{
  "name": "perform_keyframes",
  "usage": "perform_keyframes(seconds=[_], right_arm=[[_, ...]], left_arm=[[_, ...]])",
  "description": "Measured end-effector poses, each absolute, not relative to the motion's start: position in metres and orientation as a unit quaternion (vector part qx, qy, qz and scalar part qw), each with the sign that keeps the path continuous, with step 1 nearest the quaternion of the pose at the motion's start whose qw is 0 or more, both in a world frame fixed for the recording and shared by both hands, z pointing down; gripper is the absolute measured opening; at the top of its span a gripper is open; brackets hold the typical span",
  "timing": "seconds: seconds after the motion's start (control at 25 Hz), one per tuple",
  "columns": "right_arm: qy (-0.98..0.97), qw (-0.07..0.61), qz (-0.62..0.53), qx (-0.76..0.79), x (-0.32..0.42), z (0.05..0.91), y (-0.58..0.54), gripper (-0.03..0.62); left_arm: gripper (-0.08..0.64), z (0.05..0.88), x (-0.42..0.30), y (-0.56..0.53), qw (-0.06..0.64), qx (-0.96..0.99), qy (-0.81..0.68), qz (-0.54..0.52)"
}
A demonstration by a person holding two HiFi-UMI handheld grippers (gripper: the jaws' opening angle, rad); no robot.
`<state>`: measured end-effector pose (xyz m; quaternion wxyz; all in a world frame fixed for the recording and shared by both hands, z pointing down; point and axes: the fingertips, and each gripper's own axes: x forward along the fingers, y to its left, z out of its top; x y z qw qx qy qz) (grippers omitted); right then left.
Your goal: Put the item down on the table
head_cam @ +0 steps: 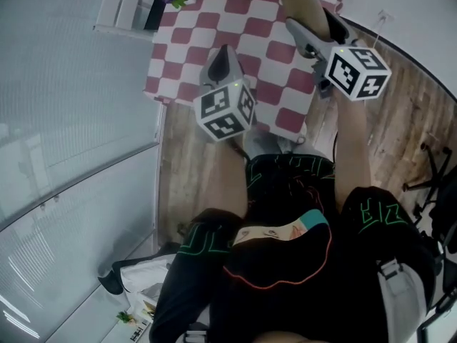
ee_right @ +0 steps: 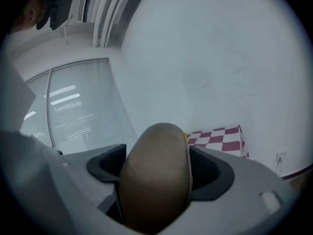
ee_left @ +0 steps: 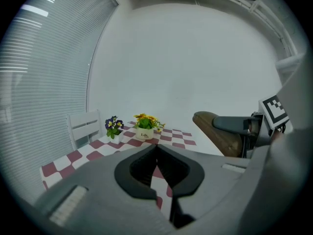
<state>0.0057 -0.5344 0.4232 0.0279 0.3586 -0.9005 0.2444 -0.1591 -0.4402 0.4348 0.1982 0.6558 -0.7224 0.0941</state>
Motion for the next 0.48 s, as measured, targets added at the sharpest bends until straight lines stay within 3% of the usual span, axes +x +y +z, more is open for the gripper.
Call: perform_keyframes(seconds=[0.48], right_arm=[[-0.876,0.047,0.267,0.399,0.028,0.441,-0.550,0.403]], left_arm=[[0.009,0.444,-0.145,-0.464,0.226,0.676,-0.694,0.101]])
